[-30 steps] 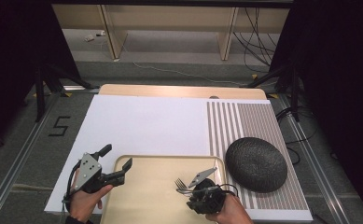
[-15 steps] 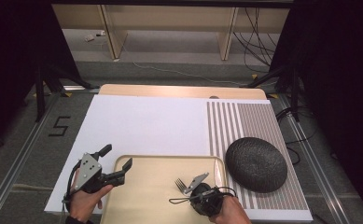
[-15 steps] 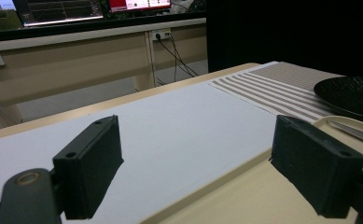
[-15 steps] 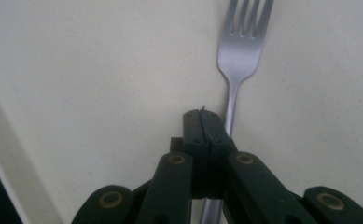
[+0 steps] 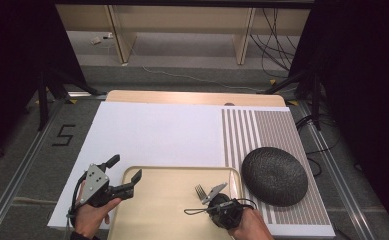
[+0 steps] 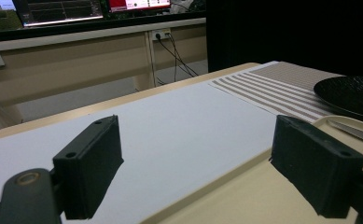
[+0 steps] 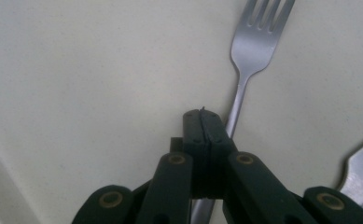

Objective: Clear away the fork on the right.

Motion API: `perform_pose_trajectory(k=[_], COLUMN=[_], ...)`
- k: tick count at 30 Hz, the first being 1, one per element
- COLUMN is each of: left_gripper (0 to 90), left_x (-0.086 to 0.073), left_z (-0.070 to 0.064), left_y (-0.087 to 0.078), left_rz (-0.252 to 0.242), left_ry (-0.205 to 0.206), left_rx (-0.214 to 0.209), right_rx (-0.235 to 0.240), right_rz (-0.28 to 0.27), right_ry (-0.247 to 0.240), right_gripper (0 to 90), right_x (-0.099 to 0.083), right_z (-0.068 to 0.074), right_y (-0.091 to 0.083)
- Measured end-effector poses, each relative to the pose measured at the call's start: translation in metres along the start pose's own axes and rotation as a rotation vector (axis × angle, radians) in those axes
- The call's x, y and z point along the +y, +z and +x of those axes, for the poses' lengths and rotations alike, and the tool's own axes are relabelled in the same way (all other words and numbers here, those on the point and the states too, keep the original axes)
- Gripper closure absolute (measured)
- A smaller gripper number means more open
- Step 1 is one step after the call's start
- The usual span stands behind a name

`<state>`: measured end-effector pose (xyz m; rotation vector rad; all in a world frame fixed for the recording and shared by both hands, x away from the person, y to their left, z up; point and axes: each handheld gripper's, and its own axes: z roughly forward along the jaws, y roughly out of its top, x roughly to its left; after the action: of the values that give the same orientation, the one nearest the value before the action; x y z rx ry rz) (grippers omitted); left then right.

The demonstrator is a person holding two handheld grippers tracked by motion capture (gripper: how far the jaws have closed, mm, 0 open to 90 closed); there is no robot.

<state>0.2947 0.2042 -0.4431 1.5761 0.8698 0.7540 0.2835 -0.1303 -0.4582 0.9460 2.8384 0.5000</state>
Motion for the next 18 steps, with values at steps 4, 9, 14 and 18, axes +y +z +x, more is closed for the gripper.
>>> perform_pose_trajectory(k=[4, 9, 14, 18], left_gripper=[16.0, 16.0, 16.0, 16.0], left_x=[0.0, 0.0, 0.0, 0.0], left_z=[0.0, 0.0, 0.0, 0.0], left_y=[0.0, 0.0, 0.0, 0.0], left_rz=[0.0, 0.0, 0.0, -0.002], left_ry=[0.0, 0.0, -0.001, -0.001], left_rx=[0.0, 0.0, -0.001, 0.0], right_rx=[-0.014, -0.027, -0.034, -0.039], right_rz=[0.005, 0.009, 0.016, 0.017], right_ry=[0.013, 0.032, 0.048, 0.063], right_gripper=[90.0, 90.0, 90.0, 90.0], right_x=[-0.003, -0.008, -0.012, -0.016], right_z=[-0.006, -0.01, -0.015, -0.018], right_y=[-0.002, -0.004, -0.006, -0.007])
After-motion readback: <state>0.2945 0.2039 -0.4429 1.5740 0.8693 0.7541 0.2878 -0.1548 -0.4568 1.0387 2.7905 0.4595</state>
